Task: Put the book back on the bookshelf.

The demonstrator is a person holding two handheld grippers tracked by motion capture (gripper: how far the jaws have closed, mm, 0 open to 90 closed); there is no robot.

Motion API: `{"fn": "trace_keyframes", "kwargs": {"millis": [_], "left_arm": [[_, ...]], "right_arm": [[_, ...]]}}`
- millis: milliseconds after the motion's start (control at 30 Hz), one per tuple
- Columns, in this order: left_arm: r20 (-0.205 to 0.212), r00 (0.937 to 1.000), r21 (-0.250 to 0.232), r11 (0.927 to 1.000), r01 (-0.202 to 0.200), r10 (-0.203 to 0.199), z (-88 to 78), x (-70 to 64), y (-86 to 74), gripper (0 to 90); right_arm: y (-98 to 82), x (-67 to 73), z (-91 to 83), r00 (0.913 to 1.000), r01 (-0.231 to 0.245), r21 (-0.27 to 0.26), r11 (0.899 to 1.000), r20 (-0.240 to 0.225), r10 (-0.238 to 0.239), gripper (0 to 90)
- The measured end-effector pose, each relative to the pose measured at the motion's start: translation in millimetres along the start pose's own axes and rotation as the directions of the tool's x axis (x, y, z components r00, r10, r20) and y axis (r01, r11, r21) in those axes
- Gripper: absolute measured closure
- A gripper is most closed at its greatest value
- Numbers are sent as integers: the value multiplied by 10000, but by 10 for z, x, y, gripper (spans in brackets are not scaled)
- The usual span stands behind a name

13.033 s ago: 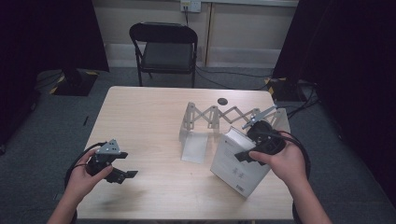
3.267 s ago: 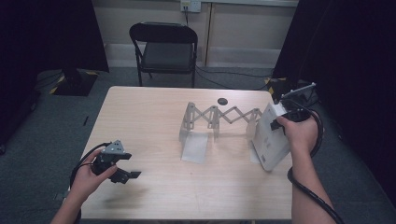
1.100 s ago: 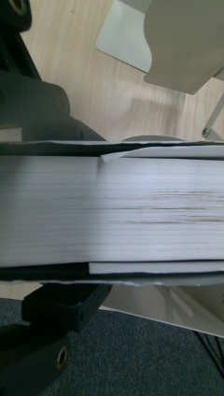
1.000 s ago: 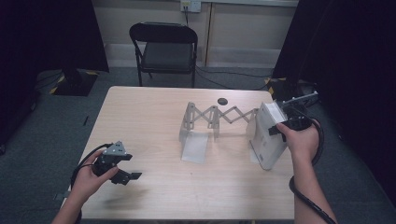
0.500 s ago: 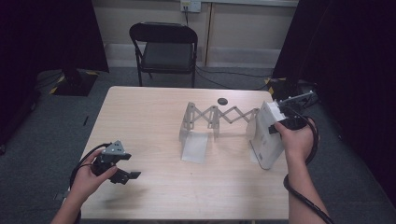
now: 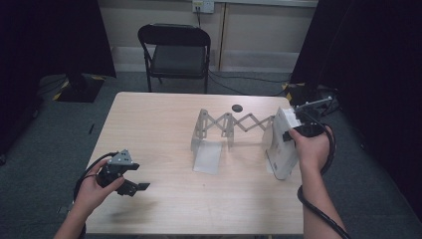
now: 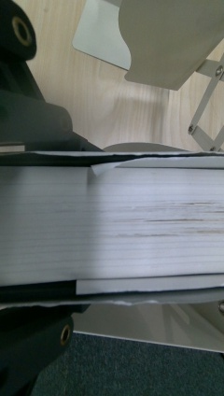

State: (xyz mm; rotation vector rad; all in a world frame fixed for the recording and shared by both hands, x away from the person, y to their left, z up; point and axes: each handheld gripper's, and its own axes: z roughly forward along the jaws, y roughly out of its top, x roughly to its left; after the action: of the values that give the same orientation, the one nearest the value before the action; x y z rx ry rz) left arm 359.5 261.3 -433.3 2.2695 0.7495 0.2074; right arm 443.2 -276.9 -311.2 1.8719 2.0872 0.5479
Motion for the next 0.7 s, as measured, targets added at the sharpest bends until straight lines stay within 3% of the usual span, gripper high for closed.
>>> {"fn": "trace_keyframes", "kwargs": {"millis": [167, 267, 400, 467, 700], "left_arm": [[-39, 10000, 6, 10000, 24, -24, -4, -8, -1, 167], [-7, 10000, -67, 10000, 19, -19, 5, -12, 6, 166], [9, 10000, 33, 10000, -55, 55, 14, -16, 13, 166], [27, 10000, 82, 10000, -37, 37, 28, -19, 10, 167], [74, 10000, 36, 10000, -52, 52, 39, -18, 18, 166]], "right_arm": [[0, -5, -24, 9999, 101, 96, 9999, -36, -101, 470], [-18, -7, -5, 9994, 342, 496, 9982, -113, -337, 410], [-57, -23, 25, 9987, 493, 635, 9968, -137, -485, 399], [-91, -43, 39, 9982, 509, 652, 9966, -354, -487, 391], [-144, -60, 10, 9971, 642, 618, 9960, -452, -614, 372]]}}
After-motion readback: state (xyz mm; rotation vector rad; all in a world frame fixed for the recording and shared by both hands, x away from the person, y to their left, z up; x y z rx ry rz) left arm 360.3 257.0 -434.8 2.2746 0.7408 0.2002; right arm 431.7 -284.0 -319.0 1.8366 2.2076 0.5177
